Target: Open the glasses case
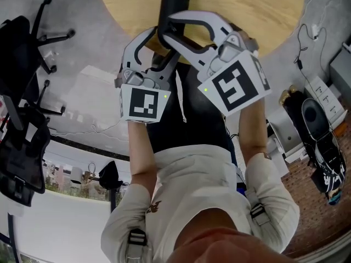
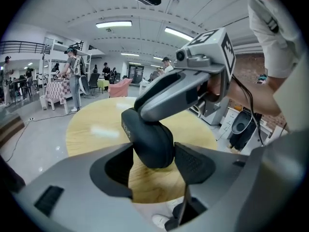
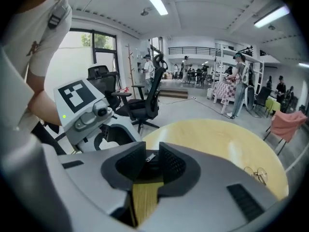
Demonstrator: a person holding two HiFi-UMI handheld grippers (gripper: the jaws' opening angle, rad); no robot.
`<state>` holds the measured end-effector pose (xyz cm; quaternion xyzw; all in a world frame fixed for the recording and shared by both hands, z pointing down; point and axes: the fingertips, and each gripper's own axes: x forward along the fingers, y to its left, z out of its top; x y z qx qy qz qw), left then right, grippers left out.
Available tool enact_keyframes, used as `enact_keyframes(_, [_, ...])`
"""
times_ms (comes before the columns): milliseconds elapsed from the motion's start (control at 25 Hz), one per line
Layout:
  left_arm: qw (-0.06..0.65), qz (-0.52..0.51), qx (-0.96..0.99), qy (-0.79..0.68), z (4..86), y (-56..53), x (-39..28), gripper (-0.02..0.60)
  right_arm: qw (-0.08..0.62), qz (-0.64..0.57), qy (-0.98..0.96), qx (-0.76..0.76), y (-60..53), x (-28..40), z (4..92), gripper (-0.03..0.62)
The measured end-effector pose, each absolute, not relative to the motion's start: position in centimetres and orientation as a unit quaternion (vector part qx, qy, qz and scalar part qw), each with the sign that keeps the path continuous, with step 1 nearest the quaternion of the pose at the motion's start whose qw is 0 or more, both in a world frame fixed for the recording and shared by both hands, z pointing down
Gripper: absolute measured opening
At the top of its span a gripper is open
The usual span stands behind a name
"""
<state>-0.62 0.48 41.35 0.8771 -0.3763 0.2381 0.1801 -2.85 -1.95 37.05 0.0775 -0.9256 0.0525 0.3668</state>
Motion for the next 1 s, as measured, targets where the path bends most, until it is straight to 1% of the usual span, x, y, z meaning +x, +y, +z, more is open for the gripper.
enact_keyframes(80, [0.181, 0.239, 0.875, -0.38, 41.4, 0.4, -0.6, 0.281, 0.377, 0.039, -0.923, 0.068, -1.6, -3.2, 37.1, 0.047])
enact_keyframes(120, [0.182, 0.238, 0.875, -0.38, 41.4, 0.3, -0.5, 0.281, 0.381, 0.033, -0.922, 0.067, -1.5, -3.3, 37.0, 0.043])
enact_keyframes(400, [0.187, 0.222, 0.878, -0.38, 41.1, 0.3, -0.5, 0.279, 0.387, 0.02, -0.918, 0.082, -1.7, -2.9, 36.4, 0.037])
enact_keyframes(520, [0.189, 0.218, 0.878, -0.383, 41.1, 0.2, -0.5, 0.279, 0.383, 0.021, -0.919, 0.091, -1.6, -2.5, 36.0, 0.018])
enact_keyframes(840, [0.195, 0.215, 0.869, -0.4, 41.1, 0.0, -1.5, 0.278, 0.382, 0.022, -0.916, 0.117, -2.1, -0.4, 35.9, 0.018])
enact_keyframes(960, [0.192, 0.219, 0.87, -0.398, 41.0, 0.0, -1.1, 0.278, 0.364, -0.002, -0.925, 0.104, -1.5, -1.2, 35.6, 0.023])
enact_keyframes(1000, [0.191, 0.22, 0.87, -0.397, 40.9, 0.0, -1.0, 0.278, 0.359, -0.006, -0.928, 0.095, -1.1, -1.5, 35.5, 0.043])
